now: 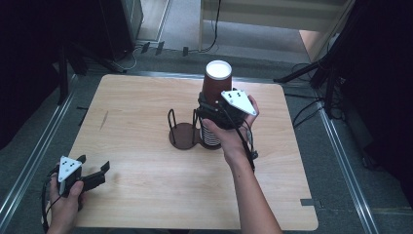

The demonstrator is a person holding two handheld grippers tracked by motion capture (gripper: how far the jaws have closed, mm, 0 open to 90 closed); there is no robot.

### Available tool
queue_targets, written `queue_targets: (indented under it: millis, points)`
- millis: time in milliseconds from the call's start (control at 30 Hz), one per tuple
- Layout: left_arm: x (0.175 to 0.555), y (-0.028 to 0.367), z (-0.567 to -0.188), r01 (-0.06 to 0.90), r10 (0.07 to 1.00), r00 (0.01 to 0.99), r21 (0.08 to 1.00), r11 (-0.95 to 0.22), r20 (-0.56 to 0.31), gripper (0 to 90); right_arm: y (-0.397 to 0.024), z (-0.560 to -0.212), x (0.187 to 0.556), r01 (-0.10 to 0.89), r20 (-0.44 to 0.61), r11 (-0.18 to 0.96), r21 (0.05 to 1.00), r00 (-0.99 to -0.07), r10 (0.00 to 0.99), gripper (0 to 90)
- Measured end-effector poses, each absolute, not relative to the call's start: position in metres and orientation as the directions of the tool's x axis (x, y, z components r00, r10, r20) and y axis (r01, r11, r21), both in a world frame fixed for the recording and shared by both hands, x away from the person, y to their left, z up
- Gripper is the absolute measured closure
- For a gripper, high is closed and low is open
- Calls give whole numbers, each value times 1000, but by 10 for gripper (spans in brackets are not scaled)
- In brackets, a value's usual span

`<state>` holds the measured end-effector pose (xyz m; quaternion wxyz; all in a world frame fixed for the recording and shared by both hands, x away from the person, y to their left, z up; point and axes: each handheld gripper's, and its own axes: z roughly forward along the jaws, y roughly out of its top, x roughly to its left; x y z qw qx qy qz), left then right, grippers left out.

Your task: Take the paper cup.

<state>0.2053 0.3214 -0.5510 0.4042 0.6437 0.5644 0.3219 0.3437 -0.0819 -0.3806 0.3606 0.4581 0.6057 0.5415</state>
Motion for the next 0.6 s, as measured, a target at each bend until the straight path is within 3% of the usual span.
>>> queue_targets:
  millis: [200, 267, 600]
  points:
    - [206, 323, -551, 475, 987, 153, 880, -26, -53, 143, -79, -381, 348, 169, 51, 0, 986, -297, 953, 15]
    - [206, 322, -551, 473, 987, 155, 880, -35, -44, 144, -79, -382, 348, 164, 58, -8, 986, -298, 953, 81]
    - [206, 322, -551, 474, 987, 153, 880, -34, -44, 143, -78, -380, 347, 157, 46, 3, 988, -310, 949, 92]
